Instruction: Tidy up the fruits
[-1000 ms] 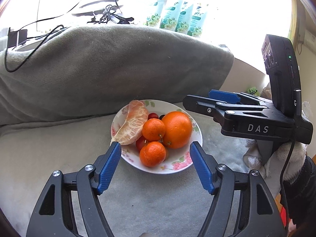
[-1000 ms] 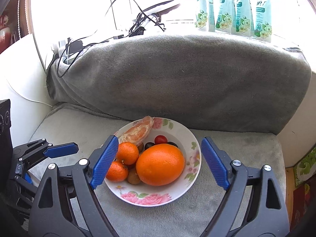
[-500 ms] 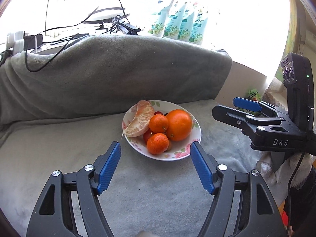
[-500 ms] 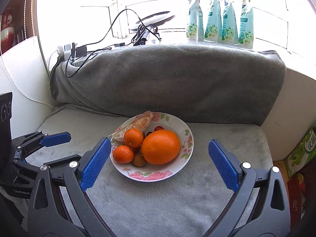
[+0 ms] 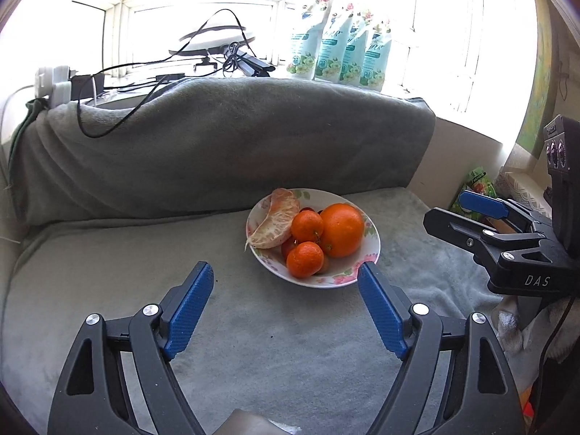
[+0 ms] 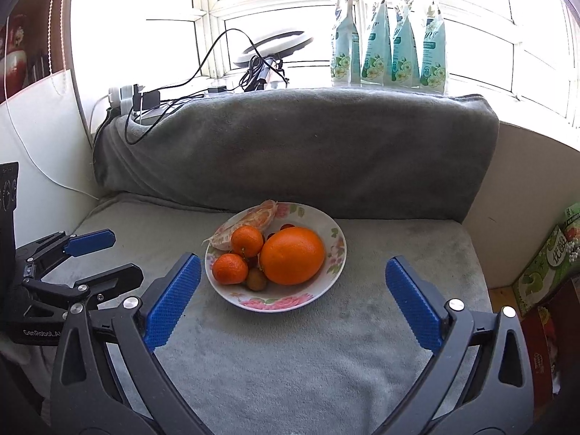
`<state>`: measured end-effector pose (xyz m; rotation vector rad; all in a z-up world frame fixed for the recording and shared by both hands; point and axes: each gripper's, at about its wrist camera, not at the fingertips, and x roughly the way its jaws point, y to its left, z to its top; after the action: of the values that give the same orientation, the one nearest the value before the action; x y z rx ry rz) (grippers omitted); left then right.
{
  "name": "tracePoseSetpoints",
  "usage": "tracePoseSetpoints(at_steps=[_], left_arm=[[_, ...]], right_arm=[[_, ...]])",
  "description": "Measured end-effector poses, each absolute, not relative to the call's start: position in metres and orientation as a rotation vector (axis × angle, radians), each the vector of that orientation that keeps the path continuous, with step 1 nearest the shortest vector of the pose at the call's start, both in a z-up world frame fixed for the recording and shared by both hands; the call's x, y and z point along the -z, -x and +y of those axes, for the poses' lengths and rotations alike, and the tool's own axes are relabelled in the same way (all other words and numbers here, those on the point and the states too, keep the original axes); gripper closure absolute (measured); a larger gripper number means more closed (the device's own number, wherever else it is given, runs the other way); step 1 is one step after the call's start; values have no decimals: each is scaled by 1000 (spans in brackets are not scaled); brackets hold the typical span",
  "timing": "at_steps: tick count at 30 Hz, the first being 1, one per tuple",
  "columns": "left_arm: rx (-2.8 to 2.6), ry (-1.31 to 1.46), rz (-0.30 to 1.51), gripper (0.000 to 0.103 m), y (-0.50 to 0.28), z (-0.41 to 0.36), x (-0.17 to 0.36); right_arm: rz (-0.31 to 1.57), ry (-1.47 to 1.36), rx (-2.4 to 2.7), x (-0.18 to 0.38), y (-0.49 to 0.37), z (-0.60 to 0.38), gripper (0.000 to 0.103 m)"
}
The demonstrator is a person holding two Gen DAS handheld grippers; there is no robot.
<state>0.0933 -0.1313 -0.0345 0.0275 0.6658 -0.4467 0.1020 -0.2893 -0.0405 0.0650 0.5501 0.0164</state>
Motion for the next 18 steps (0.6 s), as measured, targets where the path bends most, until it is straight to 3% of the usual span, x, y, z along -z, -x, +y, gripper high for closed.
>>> tracePoseSetpoints(at_steps=[18], left_arm=[[413, -53, 662, 19, -84, -129, 32]], right_arm=[[546, -66, 18, 42, -82, -285, 0]])
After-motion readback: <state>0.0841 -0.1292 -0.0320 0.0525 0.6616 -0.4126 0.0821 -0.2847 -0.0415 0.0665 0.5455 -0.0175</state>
